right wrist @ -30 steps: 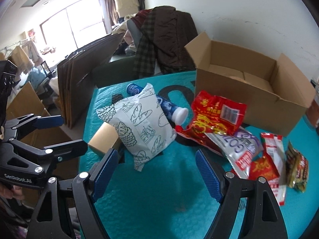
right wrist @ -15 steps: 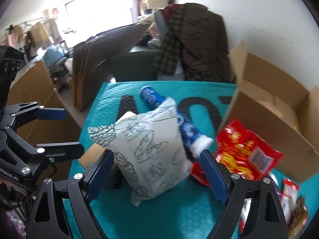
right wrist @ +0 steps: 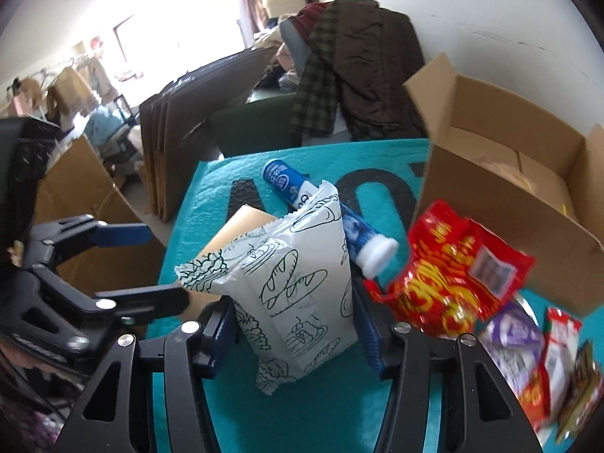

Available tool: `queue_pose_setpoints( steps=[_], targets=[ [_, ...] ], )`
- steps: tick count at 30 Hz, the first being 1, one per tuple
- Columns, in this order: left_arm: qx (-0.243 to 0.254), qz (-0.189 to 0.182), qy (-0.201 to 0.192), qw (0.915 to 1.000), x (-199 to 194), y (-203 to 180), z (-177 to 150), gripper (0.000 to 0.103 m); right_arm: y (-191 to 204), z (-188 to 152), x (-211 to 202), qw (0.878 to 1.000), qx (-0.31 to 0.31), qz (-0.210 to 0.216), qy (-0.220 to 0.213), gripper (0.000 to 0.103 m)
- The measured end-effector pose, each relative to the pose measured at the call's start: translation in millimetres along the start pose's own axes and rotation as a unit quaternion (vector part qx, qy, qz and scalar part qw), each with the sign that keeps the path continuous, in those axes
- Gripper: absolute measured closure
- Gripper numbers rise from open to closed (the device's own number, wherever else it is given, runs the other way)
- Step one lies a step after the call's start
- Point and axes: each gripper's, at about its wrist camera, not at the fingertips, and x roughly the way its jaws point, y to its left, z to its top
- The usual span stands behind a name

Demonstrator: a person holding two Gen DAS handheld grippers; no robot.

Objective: Organize snacks
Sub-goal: 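Grasp the white bread bag with the right tool while the left grasps the gold box, then lift the gold box and bread bag toward the cardboard box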

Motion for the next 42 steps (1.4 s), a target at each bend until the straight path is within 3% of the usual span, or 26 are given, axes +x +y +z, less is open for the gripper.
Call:
queue_pose_setpoints(
  steps=[2,8,12,15,33,42],
  targets=[
    [-0.004,-0.014,0.001,0.9999,4.3,-2.7,-1.9,0.005,-1.1,-2.4,-10.6,1.000,0.011,-0.017,-0.009,0.049],
    [0.012,-0.004,0.003,0.9999,19.2,-15.8,-4.2,0.007,-0.9,-18.7,-43.0,0.998,0.028,-0.042,-0.028,0.049],
    [0.033,0.013,0.007,0.9993,27.1,-25.4,-7.9,0.051,-1.1,-34.0,-53.5,0.996,0.045,-0.064,-0.030,0.049],
    [0.046,0.009,0.008,0.9989,24.3,-30.8,-10.9,0.058,-6.3,-45.0,-59.2,0.995,0.069,-0.070,-0.029,0.049],
    [0.151,-0.042,0.057,0.9860,-13.5,-113.4,-85.8,0.058,-27.8,-114.8,-102.0,0.985,0.127,-0.110,-0.034,0.049],
    [0.146,-0.035,0.068,0.9862,-0.4,-124.6,-87.8,0.057,-30.4,-127.0,-102.1,0.984,0.119,-0.123,-0.050,0.047]
  ],
)
